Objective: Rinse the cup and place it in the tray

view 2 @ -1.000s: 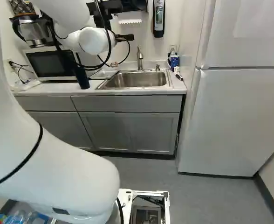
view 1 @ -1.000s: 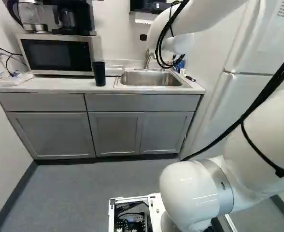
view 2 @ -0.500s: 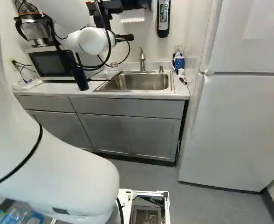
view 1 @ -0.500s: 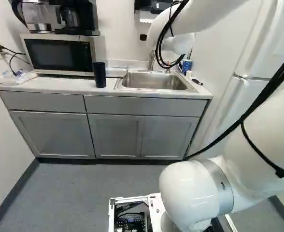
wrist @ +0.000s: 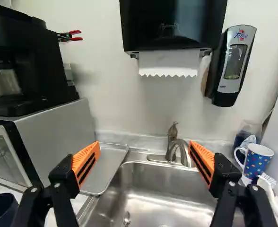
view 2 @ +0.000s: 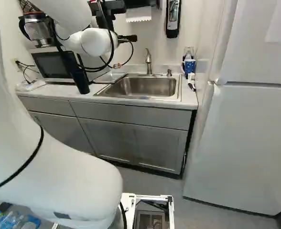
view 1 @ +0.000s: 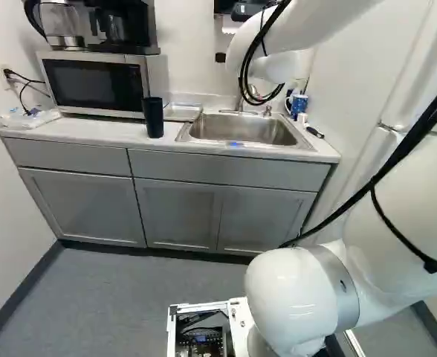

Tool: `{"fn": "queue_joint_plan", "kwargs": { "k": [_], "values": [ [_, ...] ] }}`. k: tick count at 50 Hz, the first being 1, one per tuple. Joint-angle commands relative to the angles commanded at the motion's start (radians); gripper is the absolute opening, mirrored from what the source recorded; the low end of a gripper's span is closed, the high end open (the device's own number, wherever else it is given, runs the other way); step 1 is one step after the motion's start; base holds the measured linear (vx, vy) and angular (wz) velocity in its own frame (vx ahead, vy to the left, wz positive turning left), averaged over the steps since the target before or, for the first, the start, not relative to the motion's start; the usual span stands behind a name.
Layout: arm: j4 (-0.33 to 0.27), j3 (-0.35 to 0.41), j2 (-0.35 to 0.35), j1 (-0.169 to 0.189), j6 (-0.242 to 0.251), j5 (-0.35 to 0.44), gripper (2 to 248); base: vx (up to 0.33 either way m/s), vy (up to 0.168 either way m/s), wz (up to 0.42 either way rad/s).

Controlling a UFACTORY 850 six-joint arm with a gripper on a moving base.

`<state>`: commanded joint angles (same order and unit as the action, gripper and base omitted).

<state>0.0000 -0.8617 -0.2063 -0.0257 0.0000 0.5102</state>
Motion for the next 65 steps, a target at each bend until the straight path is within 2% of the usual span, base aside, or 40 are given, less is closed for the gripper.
{"fn": "queue_joint_plan", "kwargs": {
  "k": [18, 65],
  "values": [
    [0.0, 0.0, 0.0, 0.0, 0.0, 0.0, 247, 0.104, -0.06, 0.124],
    [0.0, 0.0, 0.0, 0.0, 0.0, 0.0, 247, 0.091, -0.066, 0.005]
  ]
}}
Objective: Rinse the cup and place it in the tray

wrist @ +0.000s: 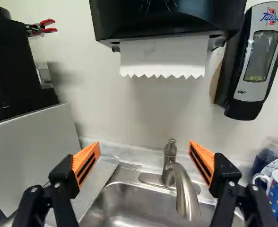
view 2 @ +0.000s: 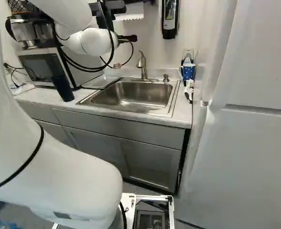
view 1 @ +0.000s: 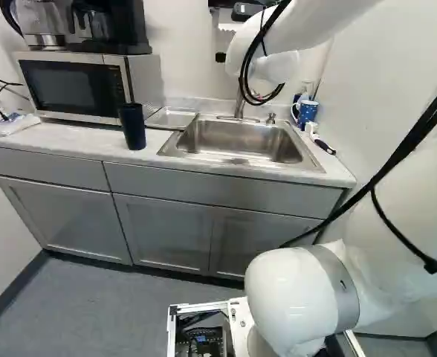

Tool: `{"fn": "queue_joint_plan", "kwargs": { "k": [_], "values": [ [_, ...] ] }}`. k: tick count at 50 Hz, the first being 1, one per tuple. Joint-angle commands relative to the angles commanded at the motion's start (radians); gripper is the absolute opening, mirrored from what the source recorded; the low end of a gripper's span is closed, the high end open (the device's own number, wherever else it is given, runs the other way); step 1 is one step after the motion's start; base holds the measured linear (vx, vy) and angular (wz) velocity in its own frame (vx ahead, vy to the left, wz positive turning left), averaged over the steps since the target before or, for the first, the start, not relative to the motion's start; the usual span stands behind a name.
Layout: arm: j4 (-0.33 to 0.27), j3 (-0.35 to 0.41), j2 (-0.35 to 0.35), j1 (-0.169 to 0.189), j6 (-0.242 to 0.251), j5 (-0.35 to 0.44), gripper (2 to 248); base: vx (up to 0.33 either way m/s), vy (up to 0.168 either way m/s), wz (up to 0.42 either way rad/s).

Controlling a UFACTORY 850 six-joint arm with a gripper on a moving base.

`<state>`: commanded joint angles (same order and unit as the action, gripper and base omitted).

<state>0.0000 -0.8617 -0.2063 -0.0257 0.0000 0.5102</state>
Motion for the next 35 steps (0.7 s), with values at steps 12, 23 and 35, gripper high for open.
{"fn": "queue_joint_plan", "kwargs": {
  "k": [12, 23, 35],
  "values": [
    [0.0, 0.0, 0.0, 0.0, 0.0, 0.0, 247, -0.003, -0.001, 0.0],
    [0.0, -0.025, 0.028, 0.0, 0.0, 0.0, 247, 0.0, 0.0, 0.0],
    [0.0, -0.065, 0.072, 0.001, 0.0, -0.012, 247, 0.0, 0.0, 0.0]
  ]
}}
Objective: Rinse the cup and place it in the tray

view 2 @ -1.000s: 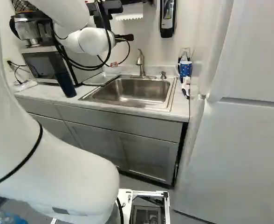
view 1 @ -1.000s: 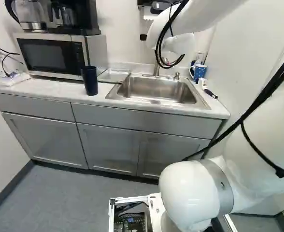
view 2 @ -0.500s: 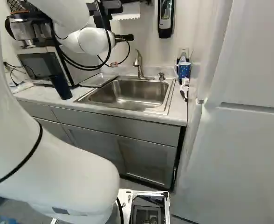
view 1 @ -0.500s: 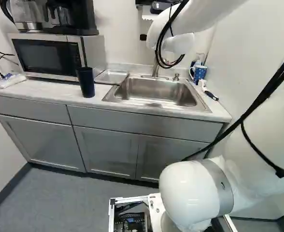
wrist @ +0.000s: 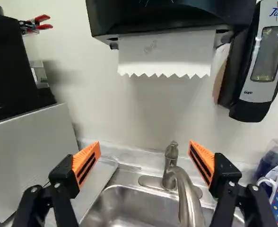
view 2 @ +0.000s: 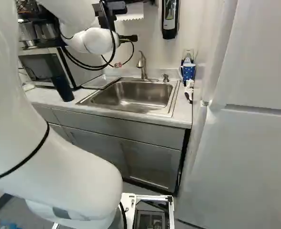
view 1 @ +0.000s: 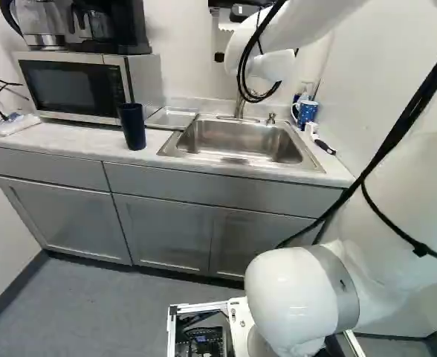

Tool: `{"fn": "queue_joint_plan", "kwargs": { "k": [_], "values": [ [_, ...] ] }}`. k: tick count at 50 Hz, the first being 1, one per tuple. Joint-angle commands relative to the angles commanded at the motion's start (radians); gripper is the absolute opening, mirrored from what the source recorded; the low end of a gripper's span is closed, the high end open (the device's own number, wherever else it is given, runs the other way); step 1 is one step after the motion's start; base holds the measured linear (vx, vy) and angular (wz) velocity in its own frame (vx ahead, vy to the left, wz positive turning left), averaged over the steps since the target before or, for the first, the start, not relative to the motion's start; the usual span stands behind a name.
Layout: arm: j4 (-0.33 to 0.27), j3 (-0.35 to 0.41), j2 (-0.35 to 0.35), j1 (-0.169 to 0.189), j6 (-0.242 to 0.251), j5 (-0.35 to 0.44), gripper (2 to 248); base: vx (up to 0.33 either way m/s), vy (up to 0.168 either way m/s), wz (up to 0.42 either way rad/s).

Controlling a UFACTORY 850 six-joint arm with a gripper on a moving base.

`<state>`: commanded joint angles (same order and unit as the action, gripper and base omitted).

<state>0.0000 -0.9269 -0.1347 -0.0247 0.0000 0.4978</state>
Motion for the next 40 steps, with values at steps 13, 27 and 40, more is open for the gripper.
{"fn": "queue_joint_plan", "kwargs": {
  "k": [13, 27, 40],
  "values": [
    [0.0, -0.041, 0.044, 0.001, 0.0, -0.059, 247, 0.0, 0.0, 0.0],
    [0.0, -0.085, 0.09, 0.001, 0.0, -0.132, 247, 0.0, 0.0, 0.0],
    [0.0, -0.127, 0.132, 0.002, 0.0, -0.189, 247, 0.0, 0.0, 0.0]
  ]
}}
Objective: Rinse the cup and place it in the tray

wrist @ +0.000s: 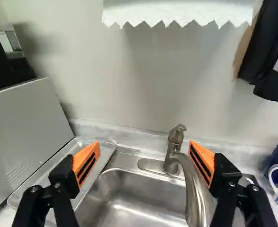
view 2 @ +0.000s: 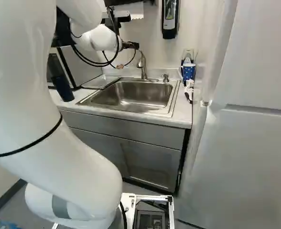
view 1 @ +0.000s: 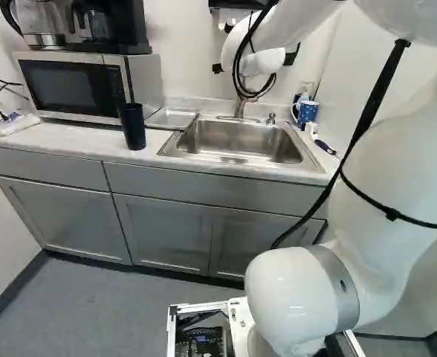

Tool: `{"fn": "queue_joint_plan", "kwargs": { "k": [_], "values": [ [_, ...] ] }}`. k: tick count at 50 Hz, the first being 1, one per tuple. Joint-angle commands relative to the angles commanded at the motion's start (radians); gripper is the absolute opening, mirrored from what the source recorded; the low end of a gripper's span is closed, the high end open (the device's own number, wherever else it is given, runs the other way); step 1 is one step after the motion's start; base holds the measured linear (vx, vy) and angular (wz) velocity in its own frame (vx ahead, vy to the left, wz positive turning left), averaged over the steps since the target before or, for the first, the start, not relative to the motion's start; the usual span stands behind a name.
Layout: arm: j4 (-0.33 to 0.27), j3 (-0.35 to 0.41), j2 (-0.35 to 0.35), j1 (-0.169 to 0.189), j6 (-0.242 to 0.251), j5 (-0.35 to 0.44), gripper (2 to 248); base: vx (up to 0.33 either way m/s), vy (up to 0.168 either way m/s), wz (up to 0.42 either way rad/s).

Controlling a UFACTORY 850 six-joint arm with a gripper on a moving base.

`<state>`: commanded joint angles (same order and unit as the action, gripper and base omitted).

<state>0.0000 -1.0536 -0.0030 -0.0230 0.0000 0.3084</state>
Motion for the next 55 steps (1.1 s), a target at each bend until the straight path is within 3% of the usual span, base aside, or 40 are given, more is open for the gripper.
{"fn": "queue_joint_plan", "kwargs": {
  "k": [33, 55],
  "values": [
    [0.0, -0.118, 0.115, 0.003, 0.0, -0.152, 247, 0.0, 0.0, 0.0],
    [0.0, -0.201, 0.192, 0.008, 0.0, -0.168, 247, 0.0, 0.0, 0.0]
  ]
}}
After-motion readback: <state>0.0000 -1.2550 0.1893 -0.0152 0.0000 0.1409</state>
